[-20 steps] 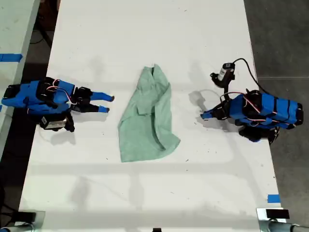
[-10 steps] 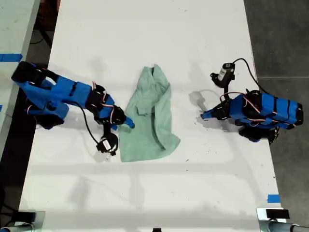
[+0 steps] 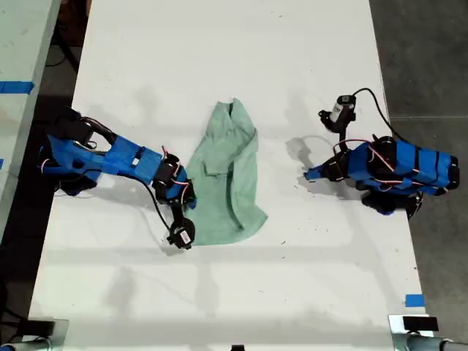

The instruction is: Fold t shirt

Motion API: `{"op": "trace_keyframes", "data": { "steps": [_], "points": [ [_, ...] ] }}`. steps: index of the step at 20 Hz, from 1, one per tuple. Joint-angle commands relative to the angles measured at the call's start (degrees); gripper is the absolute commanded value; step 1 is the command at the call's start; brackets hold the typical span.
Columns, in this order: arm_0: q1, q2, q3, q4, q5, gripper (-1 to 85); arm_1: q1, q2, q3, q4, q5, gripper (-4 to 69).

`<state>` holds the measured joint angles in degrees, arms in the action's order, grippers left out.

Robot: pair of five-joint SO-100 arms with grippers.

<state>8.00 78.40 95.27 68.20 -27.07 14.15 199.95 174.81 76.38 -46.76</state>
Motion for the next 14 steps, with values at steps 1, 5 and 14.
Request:
{"op": "trace_keyframes", "data": {
  "steps": [1, 5, 14],
  "points": [
    [0.44, 1.76, -1.67, 4.75, -1.49, -0.3, 0.09, 0.79, 3.16, 0.18, -0.79, 6.6],
    [-2.90, 10.72, -2.90, 16.88, -0.26, -0.3, 0.09, 0.79, 3.16, 0.18, -0.79, 6.6],
    [-8.53, -5.54, -39.81, 17.49, 23.73, -0.3, 0.09, 0.79, 3.16, 0.18, -0.79, 6.6]
  ]
}}
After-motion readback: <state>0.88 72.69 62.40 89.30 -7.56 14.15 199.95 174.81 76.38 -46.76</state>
